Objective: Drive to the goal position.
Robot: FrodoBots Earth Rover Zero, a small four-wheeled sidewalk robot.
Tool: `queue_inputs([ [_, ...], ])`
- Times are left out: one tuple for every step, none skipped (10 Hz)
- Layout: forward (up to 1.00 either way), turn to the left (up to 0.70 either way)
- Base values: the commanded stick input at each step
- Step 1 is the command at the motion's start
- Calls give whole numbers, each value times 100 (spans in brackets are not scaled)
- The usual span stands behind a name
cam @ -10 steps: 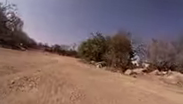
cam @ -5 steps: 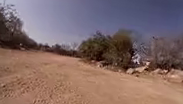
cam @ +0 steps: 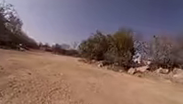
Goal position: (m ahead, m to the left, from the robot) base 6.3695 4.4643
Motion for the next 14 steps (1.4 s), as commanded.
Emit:
queue_inputs([
  [50, 0],
  [50, 0],
  [50, 0],
  [50, 0],
  [50, 0],
  [50, 0],
  [50, 0],
  [50, 0],
  [50, 0],
  [50, 0],
  [50, 0],
  [50, 0],
  [50, 0],
  [50, 0],
])
